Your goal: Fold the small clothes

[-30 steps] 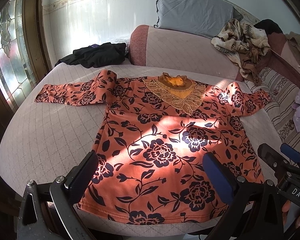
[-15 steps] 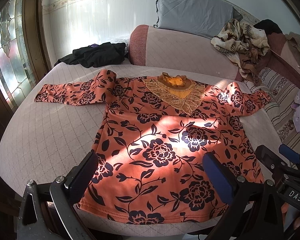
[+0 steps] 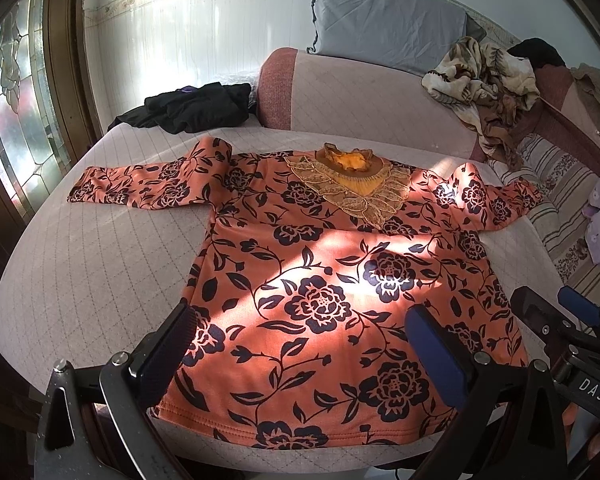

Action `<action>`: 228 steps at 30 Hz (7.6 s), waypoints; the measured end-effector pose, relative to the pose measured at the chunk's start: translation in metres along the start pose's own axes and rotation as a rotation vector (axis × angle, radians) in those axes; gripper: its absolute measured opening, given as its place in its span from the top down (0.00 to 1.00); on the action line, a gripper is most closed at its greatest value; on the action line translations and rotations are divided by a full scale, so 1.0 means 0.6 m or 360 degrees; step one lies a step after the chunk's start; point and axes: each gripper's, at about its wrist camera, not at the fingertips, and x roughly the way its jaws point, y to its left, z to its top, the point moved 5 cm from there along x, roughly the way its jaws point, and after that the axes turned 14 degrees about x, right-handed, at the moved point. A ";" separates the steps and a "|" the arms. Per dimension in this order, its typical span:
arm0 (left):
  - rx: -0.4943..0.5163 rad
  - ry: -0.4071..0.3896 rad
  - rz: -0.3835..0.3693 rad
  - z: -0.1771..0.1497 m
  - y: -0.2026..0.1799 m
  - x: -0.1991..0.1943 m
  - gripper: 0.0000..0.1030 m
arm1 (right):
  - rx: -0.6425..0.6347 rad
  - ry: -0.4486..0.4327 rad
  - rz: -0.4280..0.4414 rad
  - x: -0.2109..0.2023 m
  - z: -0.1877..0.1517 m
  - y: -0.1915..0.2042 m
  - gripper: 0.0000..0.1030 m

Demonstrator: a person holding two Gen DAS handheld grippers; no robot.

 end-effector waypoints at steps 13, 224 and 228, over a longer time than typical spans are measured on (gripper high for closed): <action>0.0005 0.0002 -0.0001 0.000 0.000 0.003 0.00 | -0.0002 0.0000 0.0003 0.002 0.001 0.002 0.00; 0.0096 -0.0595 -0.0343 0.472 0.026 0.213 0.98 | 0.0464 0.0365 0.0507 0.339 0.067 -0.130 0.00; 0.0373 -0.0195 -0.0517 0.401 -0.128 0.328 0.70 | 0.0510 0.0380 0.0531 0.338 0.070 -0.135 0.00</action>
